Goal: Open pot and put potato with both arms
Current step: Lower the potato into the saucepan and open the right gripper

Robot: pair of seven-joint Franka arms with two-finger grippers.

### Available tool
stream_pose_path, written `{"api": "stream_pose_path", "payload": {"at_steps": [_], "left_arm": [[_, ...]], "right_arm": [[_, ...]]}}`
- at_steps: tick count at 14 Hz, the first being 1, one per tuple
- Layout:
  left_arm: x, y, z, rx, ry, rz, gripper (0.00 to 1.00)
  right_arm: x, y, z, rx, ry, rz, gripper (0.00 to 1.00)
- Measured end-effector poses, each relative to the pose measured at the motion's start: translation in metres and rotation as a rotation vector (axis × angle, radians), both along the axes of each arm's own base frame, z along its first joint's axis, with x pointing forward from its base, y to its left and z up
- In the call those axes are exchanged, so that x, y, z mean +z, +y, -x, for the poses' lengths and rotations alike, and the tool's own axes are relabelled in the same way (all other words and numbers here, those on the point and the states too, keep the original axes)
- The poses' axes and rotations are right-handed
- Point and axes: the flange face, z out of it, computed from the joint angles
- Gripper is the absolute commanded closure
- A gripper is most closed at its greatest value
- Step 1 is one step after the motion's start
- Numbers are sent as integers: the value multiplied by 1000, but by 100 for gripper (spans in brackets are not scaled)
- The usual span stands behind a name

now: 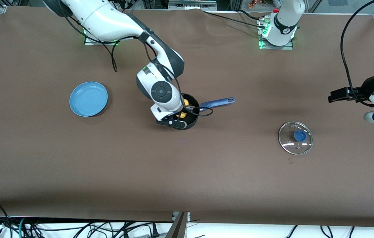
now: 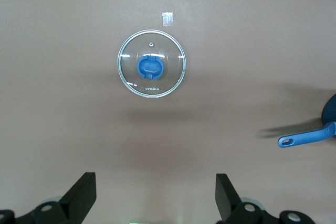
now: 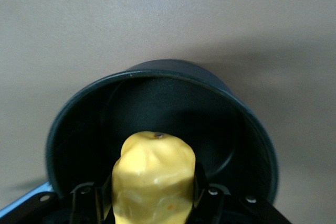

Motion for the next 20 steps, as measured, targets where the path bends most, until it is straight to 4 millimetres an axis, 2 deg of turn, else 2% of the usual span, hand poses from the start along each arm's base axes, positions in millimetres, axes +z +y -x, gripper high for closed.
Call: {"api": "stream_pose_path", "payload": {"at_steps": [4, 5, 6, 9, 12, 14, 15, 17, 20], "left_arm": [[0, -1, 0, -1, 0, 0, 0], [0, -1, 0, -2, -1, 0, 0], [0, -1, 0, -2, -1, 0, 0], [0, -1, 0, -2, -1, 0, 0], [0, -1, 0, -2, -1, 0, 0], [0, -1, 0, -2, -1, 0, 0], [0, -1, 0, -1, -1, 0, 0], [1, 0, 0, -1, -1, 0, 0], [1, 0, 0, 0, -1, 0, 0]], "right_arm": [[-24, 3, 1, 20, -24, 16, 70], [-28, 4, 2, 24, -24, 20, 41], [-30, 5, 4, 27, -24, 21, 0], [-29, 8, 5, 39, -38, 29, 0], [-19, 9, 0, 44, -56, 31, 0], [1, 4, -6, 42, -51, 54, 0], [20, -4, -12, 33, -54, 66, 0], [69, -26, -30, -1, -80, 71, 0], [143, -76, -53, -50, -108, 83, 0]]}}
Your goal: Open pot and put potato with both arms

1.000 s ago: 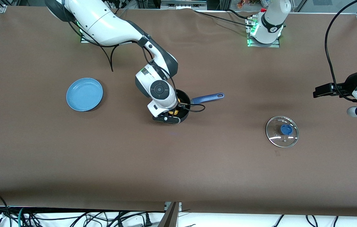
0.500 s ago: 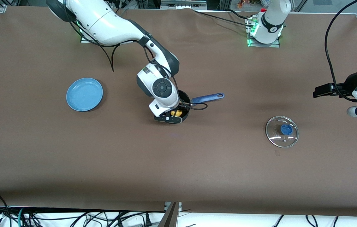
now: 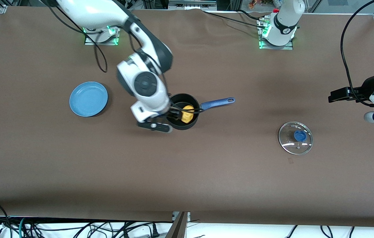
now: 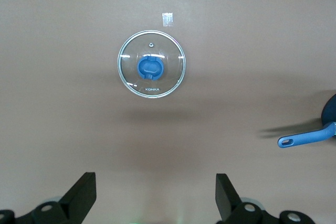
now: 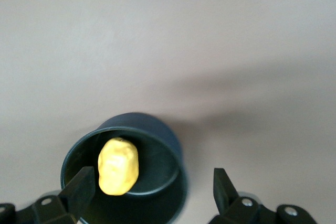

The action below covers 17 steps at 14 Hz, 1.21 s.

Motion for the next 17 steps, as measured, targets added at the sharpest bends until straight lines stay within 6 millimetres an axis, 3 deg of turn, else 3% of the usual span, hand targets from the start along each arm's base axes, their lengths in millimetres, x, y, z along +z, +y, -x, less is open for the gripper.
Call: {"api": "stream_pose_path", "payload": {"at_steps": [3, 6, 10, 14, 15, 17], "left_arm": [[0, 0, 0, 0, 0, 0, 0], [0, 0, 0, 0, 0, 0, 0], [0, 1, 0, 1, 0, 0, 0], [0, 1, 0, 2, 0, 0, 0], [0, 1, 0, 2, -1, 0, 0], [0, 1, 0, 2, -1, 0, 0]], "right_arm": [[52, -56, -14, 37, -4, 43, 0], [96, -132, -30, 75, -12, 105, 0], [147, -238, -33, 136, 12, 51, 0], [157, -360, -1, 202, 24, 23, 0], [161, -380, 11, 194, 19, 22, 0], [176, -399, 33, 172, 4, 25, 0]]}}
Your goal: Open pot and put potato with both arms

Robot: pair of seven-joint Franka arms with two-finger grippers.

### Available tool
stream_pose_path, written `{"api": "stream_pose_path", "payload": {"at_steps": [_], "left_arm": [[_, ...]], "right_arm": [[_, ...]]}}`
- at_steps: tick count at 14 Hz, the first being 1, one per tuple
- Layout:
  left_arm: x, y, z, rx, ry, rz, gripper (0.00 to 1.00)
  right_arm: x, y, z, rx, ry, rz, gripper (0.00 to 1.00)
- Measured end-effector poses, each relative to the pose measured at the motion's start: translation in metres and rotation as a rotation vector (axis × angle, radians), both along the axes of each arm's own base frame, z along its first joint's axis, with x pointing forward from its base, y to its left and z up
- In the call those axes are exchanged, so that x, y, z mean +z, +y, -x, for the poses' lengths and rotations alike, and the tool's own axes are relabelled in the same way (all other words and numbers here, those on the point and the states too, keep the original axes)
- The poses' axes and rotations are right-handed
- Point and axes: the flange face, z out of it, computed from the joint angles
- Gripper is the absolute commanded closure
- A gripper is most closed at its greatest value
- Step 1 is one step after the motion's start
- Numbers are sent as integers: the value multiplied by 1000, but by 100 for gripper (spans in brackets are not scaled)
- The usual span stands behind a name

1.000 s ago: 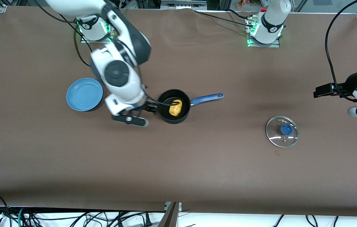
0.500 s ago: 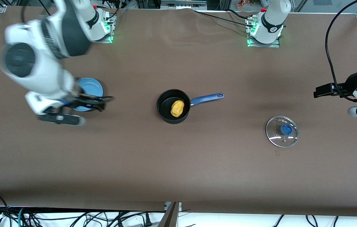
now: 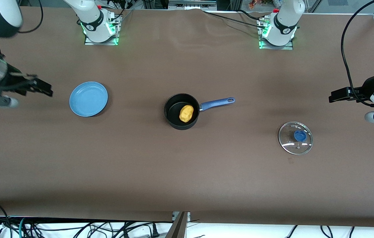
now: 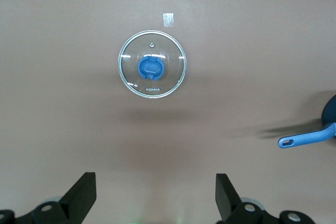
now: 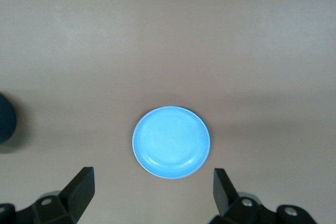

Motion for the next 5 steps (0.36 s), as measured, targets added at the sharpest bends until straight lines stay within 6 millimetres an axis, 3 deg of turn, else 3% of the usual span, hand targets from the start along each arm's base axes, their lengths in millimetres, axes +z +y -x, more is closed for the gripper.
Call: {"api": "stream_pose_path", "payload": {"at_steps": [2, 5], "left_arm": [[0, 0, 0, 0, 0, 0, 0], [0, 0, 0, 0, 0, 0, 0]], "right_arm": [[11, -7, 13, -13, -14, 1, 0], [11, -6, 16, -10, -13, 2, 0]]}}
